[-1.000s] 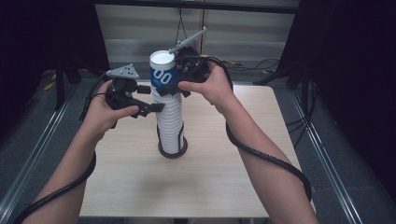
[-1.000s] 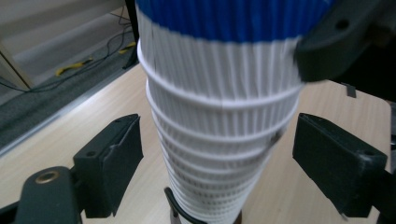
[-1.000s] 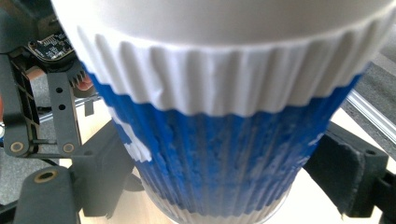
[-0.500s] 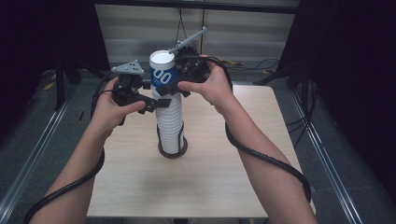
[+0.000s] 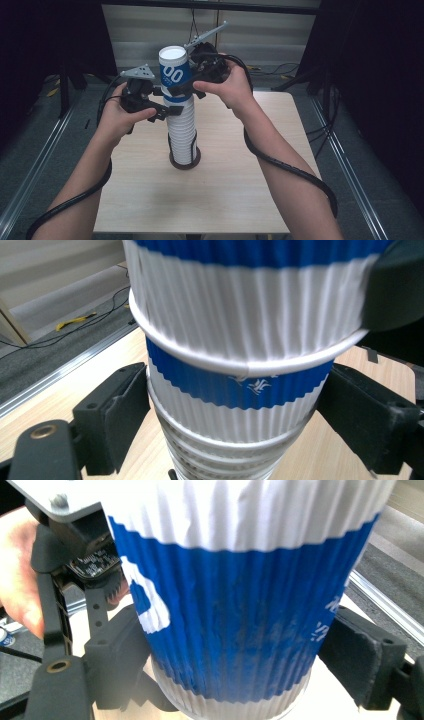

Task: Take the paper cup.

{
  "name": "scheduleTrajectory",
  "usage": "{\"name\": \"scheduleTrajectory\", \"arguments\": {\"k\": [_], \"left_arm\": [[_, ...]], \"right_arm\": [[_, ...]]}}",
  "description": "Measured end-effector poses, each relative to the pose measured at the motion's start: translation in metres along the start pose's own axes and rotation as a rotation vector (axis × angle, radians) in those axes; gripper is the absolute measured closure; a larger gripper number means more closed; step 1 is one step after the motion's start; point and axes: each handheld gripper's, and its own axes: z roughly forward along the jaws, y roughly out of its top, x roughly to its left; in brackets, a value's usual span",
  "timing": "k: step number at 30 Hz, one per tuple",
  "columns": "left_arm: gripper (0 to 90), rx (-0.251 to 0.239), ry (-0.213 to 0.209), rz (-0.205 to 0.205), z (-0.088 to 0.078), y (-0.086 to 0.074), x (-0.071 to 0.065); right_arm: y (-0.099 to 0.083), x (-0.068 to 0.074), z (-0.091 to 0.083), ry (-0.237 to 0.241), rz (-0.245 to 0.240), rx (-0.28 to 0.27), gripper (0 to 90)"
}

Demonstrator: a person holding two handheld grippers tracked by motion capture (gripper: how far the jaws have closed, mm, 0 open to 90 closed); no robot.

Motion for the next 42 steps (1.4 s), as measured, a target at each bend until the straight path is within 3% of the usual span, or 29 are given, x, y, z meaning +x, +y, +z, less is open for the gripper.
{"name": "scheduleTrajectory", "arguments": {"k": [27,42], "left_arm": [[13.8,0.005,-0.004,0.002,0.0,0.001,0.001],[13.9,0.01,-0.006,0.002,0.0,0.002,0.001]], "right_arm": [[0.021,0.001,-0.018,0.0,0.001,-0.057,17.2],[0.024,0.0,-0.03,-0.003,0.002,-0.083,17.2]]}}
